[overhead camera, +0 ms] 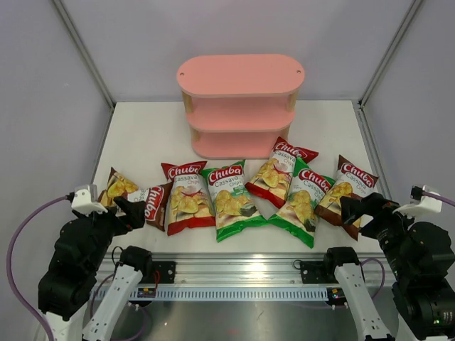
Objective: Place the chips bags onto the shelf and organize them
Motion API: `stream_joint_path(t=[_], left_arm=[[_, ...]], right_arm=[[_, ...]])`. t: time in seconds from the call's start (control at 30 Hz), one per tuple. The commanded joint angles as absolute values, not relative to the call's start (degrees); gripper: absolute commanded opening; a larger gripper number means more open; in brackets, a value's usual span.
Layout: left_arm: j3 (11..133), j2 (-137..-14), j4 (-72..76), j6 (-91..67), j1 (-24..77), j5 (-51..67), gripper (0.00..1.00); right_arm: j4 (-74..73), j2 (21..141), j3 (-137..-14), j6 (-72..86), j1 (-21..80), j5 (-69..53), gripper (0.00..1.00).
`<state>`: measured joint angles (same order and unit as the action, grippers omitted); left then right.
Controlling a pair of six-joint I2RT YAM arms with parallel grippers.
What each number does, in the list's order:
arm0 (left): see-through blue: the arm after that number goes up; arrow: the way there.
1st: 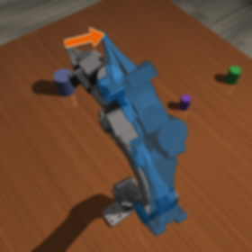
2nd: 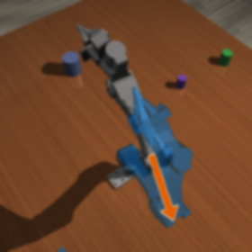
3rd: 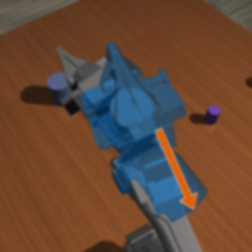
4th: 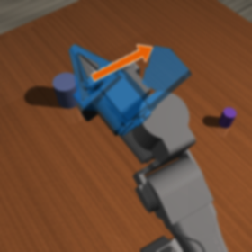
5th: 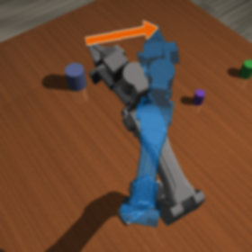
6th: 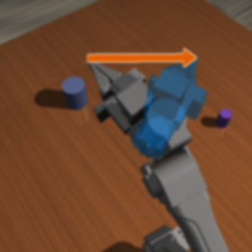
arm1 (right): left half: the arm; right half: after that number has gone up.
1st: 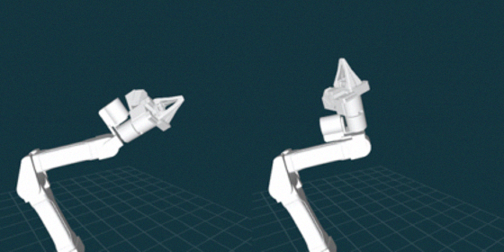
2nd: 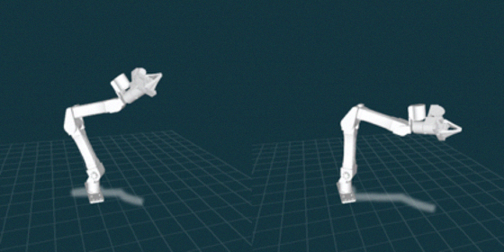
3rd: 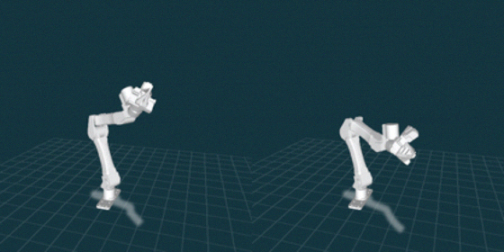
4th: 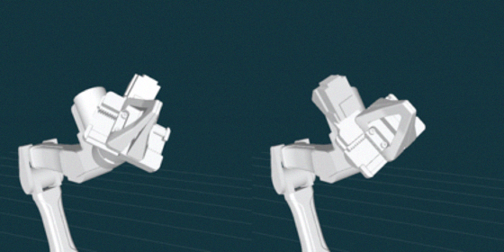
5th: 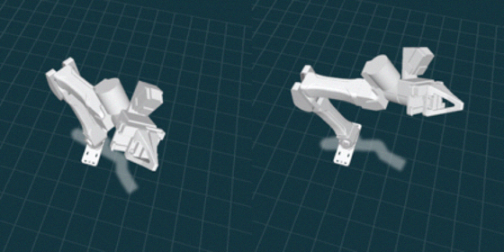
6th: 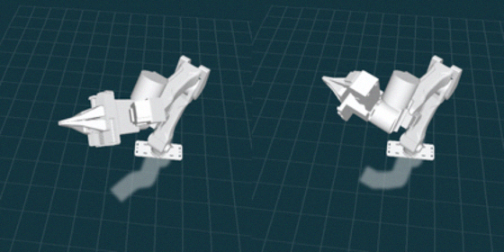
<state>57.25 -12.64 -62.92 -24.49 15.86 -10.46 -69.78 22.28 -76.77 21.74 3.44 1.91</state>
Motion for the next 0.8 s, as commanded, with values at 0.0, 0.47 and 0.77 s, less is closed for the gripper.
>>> stream_joint_path(t=[0.0, 0.47, 0.77], left_arm=[[56.34, -14.06, -59.68, -27.5, 16.08, -10.1, 0.99], [43.17, -19.59, -38.44, -42.24, 16.08, 18.25, 0.99], [33.47, -34.08, -15.73, -47.83, 21.78, 21.82, 0.99]], right_arm=[[-68.73, 21.97, -76.73, 20.3, 3.78, 0.62, 1.0], [-58.54, 15.38, -69.08, 27.94, 3.69, -13.01, 0.99], [-59.94, 15.39, -68.38, 28.12, 3.69, -15.21, 0.99]])
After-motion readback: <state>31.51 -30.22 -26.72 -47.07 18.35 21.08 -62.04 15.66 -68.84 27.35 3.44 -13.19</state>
